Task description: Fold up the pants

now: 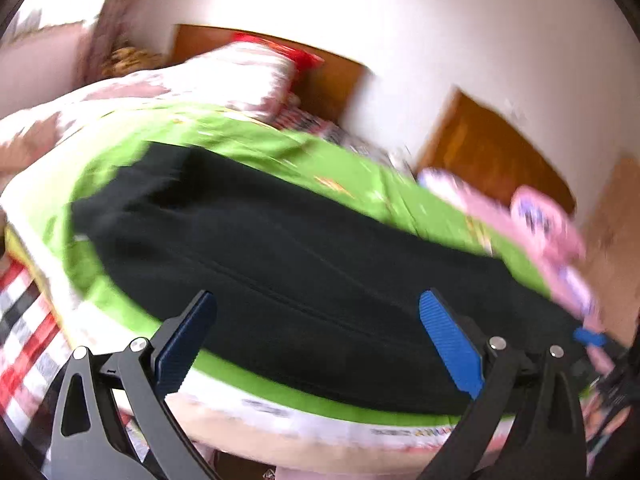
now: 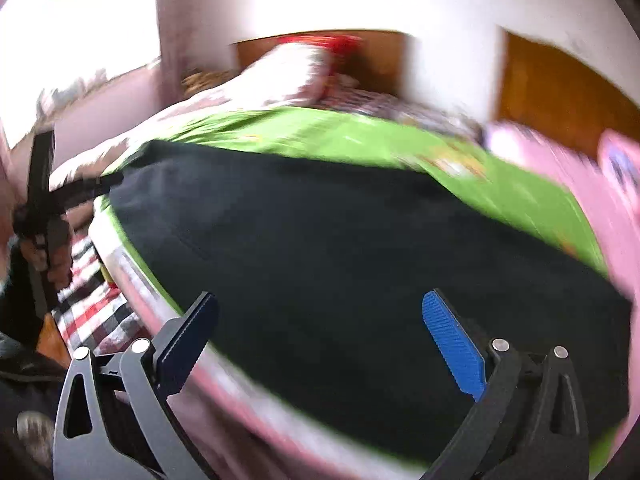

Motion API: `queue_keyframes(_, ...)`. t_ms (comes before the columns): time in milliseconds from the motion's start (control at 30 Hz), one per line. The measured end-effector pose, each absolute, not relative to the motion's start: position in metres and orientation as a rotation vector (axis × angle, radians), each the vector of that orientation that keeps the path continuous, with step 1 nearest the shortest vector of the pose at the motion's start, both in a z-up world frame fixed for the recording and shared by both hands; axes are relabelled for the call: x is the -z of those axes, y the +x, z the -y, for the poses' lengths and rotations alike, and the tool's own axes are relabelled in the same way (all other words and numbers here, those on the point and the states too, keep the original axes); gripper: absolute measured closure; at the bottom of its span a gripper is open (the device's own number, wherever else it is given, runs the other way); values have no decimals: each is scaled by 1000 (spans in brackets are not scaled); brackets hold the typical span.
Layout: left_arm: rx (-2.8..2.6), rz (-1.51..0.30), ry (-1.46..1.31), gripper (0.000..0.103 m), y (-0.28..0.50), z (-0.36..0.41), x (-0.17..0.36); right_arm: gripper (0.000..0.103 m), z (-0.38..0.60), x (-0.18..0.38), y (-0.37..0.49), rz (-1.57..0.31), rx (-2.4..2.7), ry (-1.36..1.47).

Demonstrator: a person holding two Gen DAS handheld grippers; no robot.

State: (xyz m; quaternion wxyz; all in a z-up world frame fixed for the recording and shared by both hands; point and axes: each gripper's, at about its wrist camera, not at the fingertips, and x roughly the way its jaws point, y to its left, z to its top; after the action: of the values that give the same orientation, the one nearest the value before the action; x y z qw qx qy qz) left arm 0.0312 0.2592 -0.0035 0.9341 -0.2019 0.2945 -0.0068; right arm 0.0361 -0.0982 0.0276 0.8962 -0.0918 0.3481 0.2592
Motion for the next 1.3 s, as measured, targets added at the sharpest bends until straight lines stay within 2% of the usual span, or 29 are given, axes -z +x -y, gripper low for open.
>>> queue_keyframes(133,-156,-581,-539,2,14,-331,0,5,-23,-36,55,-663,-752,-372)
queue_keyframes(233,-289,-637,-616,2,2,-378,8,5,-108,-36,56,-621,-882,-517)
queue_keyframes(333,-314,-667,-676,2,-7,-402,19,5,-180,-22,57,-598,-946,-648)
queue_keyframes(500,-253,-695,-743,2,-6,-415,31,7,-245,7,73,-660,-974,-757)
queue_keyframes(567,-207,-691,-819,2,-7,-419,38,14,-262,21,81,-698,-958,-825)
queue_keyframes(633,-187,-689,-855,2,-5,-422,41,30,-267,22,90,-726,-964,-799)
queue_keyframes(667,-178,-687,-864,2,-4,-422,41,34,-270,25,92,-731,-950,-808)
queue_keyframes(800,-96,-684,-950,2,6,-426,48,32,-282,34,92,-759,-977,-815)
queue_keyframes(900,-69,-686,-1059,2,8,-435,60,17,-286,40,91,-782,-1007,-830)
queue_keyframes(967,-74,-684,-1081,2,6,-438,63,17,-294,43,88,-756,-993,-909)
queue_keyframes(1000,-68,-681,-1092,2,6,-438,65,22,-298,44,87,-755,-981,-932)
queue_keyframes(1033,-67,-676,-1105,2,4,-439,65,33,-302,44,88,-744,-961,-956)
queue_keyframes(1067,-71,-671,-1116,2,2,-440,65,38,-304,43,90,-739,-942,-963)
queue_keyframes(1267,-39,-610,-1123,2,-5,-441,50,55,-301,37,99,-761,-939,-915)
queue_keyframes(1300,-21,-609,-1132,2,-4,-440,50,68,-299,34,96,-737,-941,-890)
